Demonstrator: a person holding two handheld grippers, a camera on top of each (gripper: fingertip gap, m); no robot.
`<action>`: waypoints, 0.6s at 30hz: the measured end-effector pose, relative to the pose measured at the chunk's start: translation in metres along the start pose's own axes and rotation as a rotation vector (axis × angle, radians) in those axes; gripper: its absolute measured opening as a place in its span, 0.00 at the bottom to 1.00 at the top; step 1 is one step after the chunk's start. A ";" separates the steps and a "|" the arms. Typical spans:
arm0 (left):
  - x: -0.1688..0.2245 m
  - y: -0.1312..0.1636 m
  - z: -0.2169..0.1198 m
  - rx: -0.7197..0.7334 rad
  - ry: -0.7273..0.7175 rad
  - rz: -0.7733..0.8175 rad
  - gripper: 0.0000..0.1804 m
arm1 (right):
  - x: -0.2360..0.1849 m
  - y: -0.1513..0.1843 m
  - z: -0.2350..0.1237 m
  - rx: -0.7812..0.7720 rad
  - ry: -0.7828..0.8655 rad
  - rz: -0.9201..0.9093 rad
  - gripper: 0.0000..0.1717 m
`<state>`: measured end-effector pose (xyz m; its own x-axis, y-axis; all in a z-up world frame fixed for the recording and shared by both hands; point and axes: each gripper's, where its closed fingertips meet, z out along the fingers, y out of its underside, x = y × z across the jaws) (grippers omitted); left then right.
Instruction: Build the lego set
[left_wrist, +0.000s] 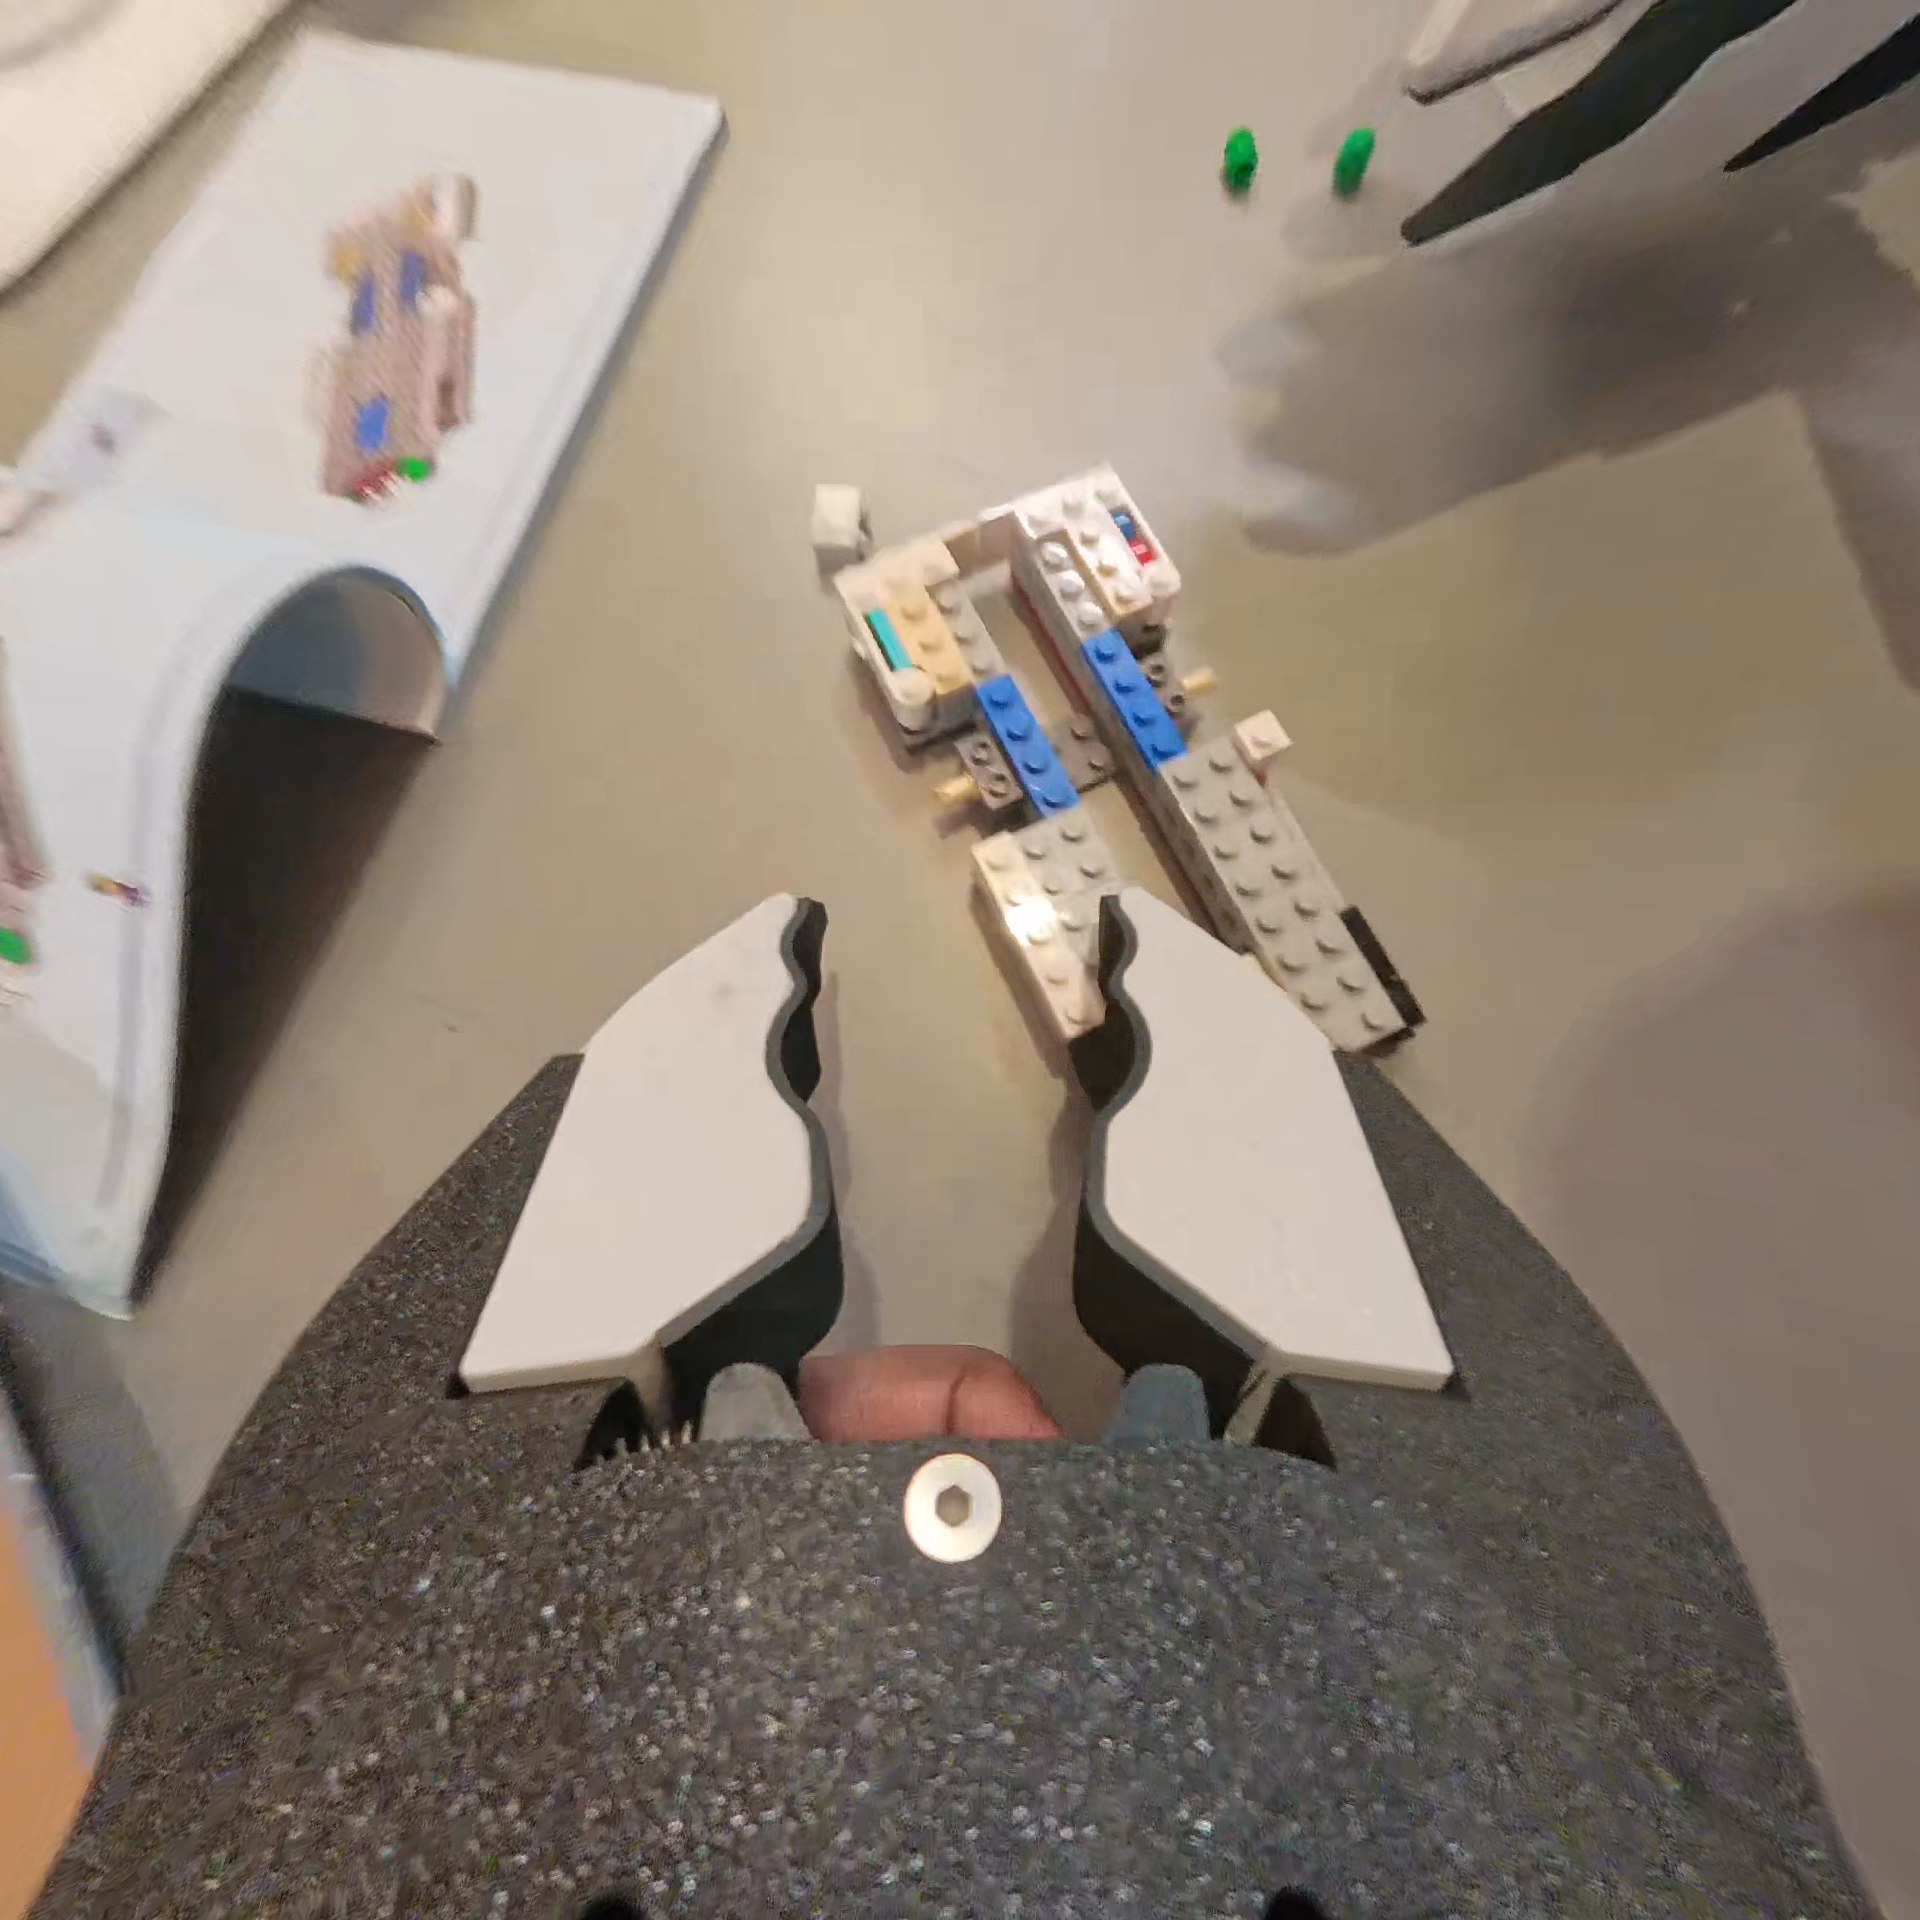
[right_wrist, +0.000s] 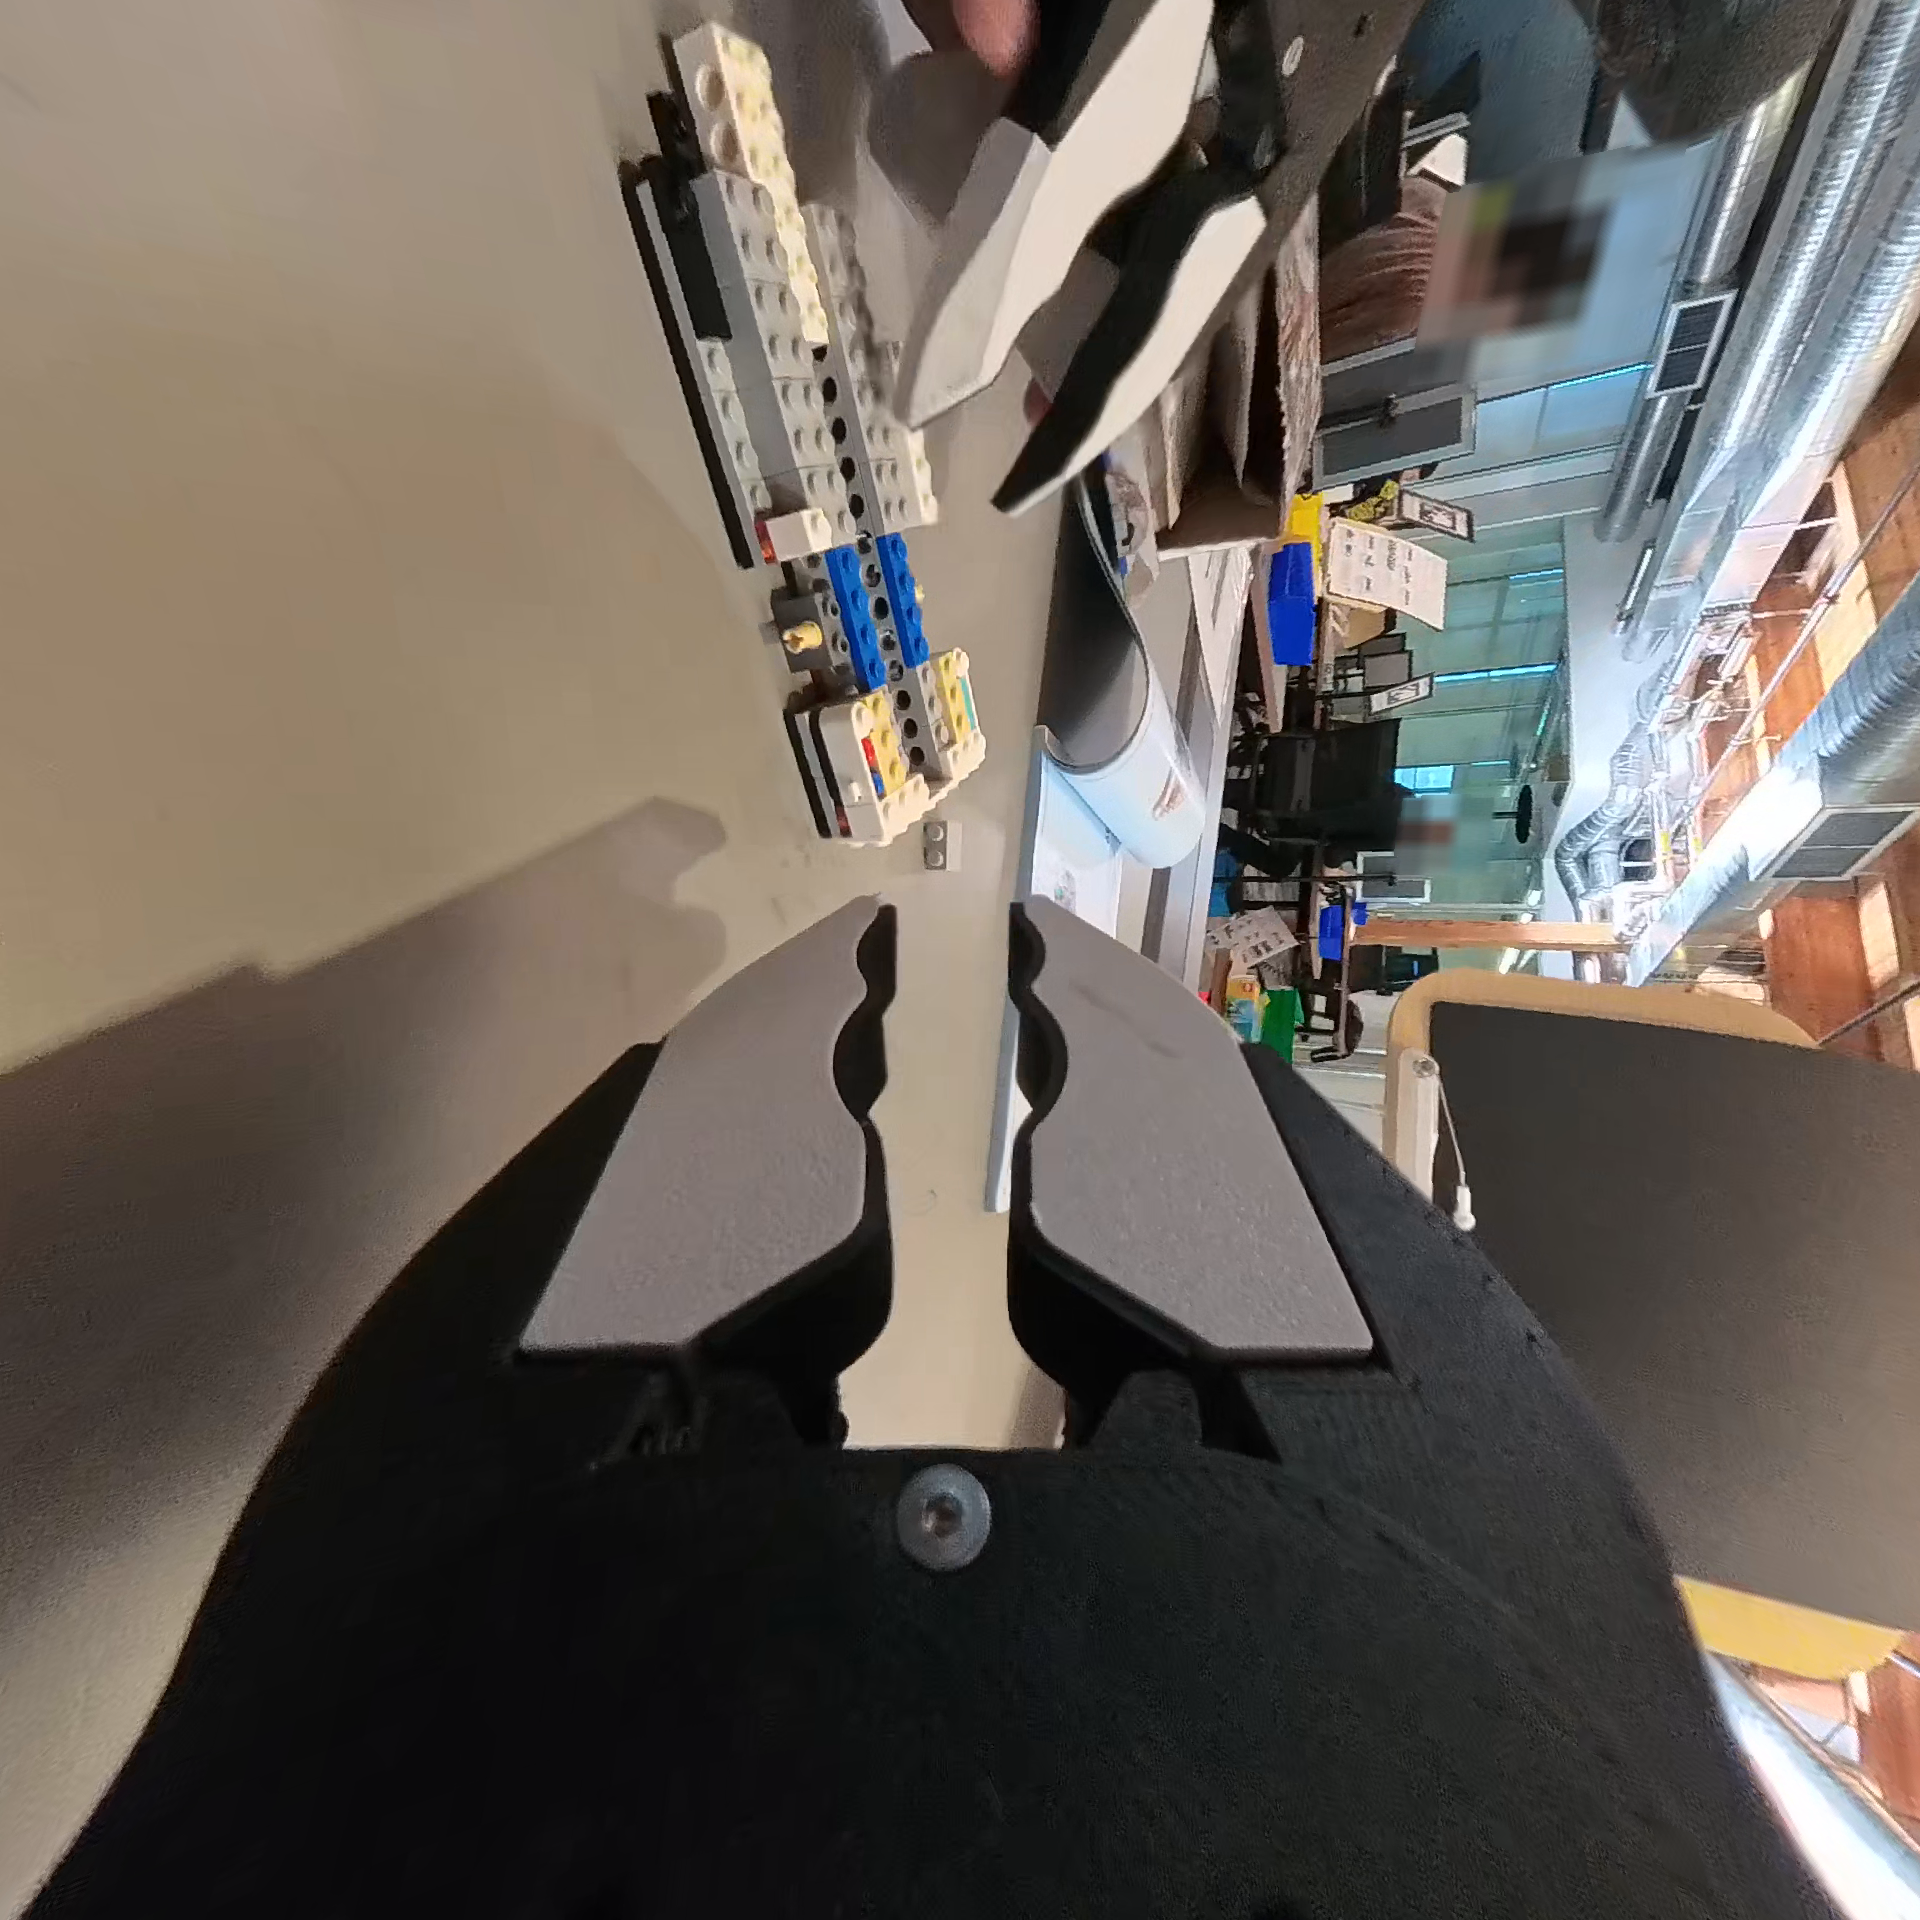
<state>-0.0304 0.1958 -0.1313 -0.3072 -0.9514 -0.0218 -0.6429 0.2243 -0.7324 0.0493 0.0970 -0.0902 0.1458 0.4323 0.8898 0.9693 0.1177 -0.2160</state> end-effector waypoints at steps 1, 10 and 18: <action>0.004 0.002 0.000 -0.014 0.011 -0.012 0.29 | -0.001 -0.001 0.002 0.000 -0.012 0.001 0.13; 0.004 0.001 0.000 -0.075 -0.060 0.007 0.27 | -0.011 -0.024 0.033 0.048 -0.232 0.059 0.16; -0.008 -0.004 -0.016 0.080 -0.150 -0.041 0.27 | -0.014 -0.045 0.065 0.102 -0.571 0.139 0.22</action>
<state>-0.0362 0.2058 -0.1171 -0.1703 -0.9815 -0.0875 -0.5932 0.1730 -0.7862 -0.0093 0.1441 -0.1189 0.1129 0.8589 0.4995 0.9208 0.0985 -0.3774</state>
